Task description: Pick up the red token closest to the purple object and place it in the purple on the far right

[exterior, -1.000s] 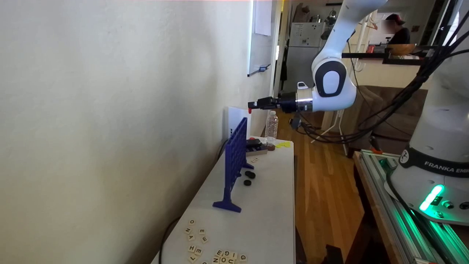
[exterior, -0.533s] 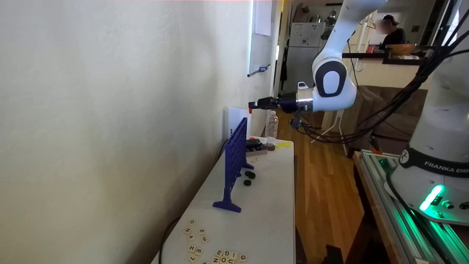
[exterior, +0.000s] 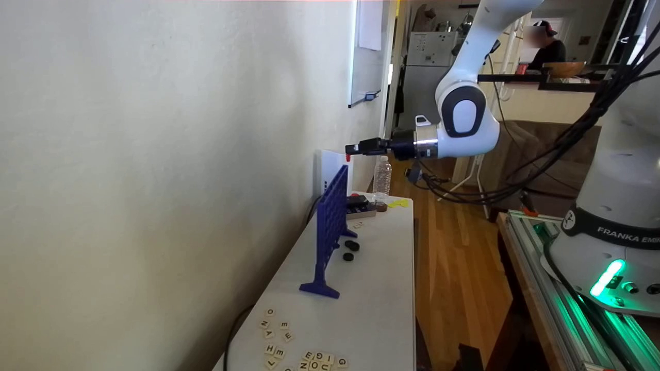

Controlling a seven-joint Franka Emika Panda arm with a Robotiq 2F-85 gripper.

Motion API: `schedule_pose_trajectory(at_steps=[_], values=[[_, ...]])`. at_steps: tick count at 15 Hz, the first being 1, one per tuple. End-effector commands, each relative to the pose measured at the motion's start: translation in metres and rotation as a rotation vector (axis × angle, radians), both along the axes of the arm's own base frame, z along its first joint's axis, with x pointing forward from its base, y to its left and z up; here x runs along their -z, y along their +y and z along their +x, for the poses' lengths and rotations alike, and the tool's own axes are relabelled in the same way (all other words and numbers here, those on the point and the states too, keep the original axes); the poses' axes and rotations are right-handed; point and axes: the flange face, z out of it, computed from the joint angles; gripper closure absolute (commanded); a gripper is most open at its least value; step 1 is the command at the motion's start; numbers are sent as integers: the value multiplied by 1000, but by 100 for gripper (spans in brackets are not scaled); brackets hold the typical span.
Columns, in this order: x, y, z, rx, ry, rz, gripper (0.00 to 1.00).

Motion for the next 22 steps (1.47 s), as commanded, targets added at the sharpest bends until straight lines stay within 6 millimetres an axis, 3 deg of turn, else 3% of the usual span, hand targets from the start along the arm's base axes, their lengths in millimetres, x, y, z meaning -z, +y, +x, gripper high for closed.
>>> schedule_pose_trajectory(at_steps=[1, 22], values=[[1, 2, 3, -5, -7, -18, 92], [1, -10, 26, -6, 102, -82, 92]])
